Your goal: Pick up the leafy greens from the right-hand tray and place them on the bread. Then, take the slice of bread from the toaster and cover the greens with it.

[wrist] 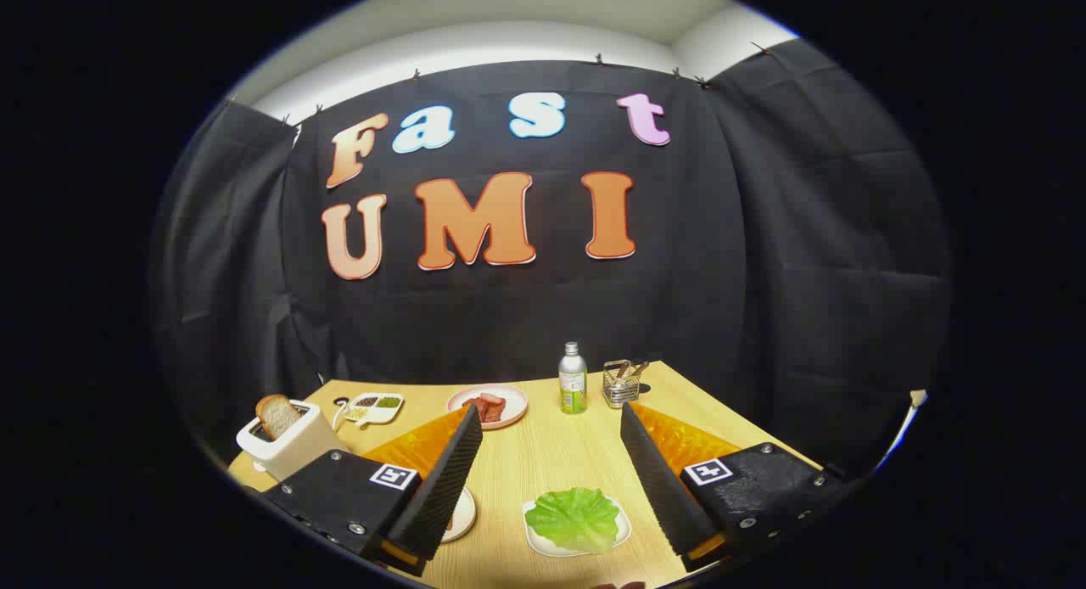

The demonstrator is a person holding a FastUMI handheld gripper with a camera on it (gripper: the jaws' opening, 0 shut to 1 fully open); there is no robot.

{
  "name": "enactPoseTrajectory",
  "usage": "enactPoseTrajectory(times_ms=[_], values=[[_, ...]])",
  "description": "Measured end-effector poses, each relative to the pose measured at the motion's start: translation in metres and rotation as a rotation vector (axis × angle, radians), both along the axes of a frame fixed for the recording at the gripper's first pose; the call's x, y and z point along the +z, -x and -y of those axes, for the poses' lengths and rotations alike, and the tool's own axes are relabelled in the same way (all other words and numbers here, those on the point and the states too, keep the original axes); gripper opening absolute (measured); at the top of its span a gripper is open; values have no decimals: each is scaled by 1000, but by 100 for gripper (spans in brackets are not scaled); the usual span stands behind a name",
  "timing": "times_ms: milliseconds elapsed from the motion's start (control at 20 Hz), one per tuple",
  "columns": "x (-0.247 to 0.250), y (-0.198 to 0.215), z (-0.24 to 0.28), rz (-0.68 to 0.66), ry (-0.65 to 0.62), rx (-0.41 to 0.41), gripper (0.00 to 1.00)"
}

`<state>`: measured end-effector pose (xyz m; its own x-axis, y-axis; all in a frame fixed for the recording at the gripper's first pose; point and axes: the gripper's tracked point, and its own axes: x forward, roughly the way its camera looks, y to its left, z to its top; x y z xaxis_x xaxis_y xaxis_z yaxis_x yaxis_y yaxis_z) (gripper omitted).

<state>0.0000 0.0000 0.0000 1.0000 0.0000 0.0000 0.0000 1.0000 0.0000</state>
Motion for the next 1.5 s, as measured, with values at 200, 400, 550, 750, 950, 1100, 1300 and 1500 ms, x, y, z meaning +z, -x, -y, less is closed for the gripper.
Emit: enactPoseTrajectory(times_ms=[200, 400, 550, 750, 950, 1100, 1300, 1500], values=[[4, 8, -14, -3, -13, 17, 98], [4, 9, -16, 0, 7, 15, 99], [-1, 10, -17, -8, 21, 19, 99], [-19, 1, -13, -32, 51, 19, 98], [-50, -12, -6, -79, 67, 19, 98], [-78, -27, 3, -128, 75, 13, 98], [-121, -47, 17, -198, 88, 2, 99], [-172, -59, 27, -303, 94, 7, 99]])
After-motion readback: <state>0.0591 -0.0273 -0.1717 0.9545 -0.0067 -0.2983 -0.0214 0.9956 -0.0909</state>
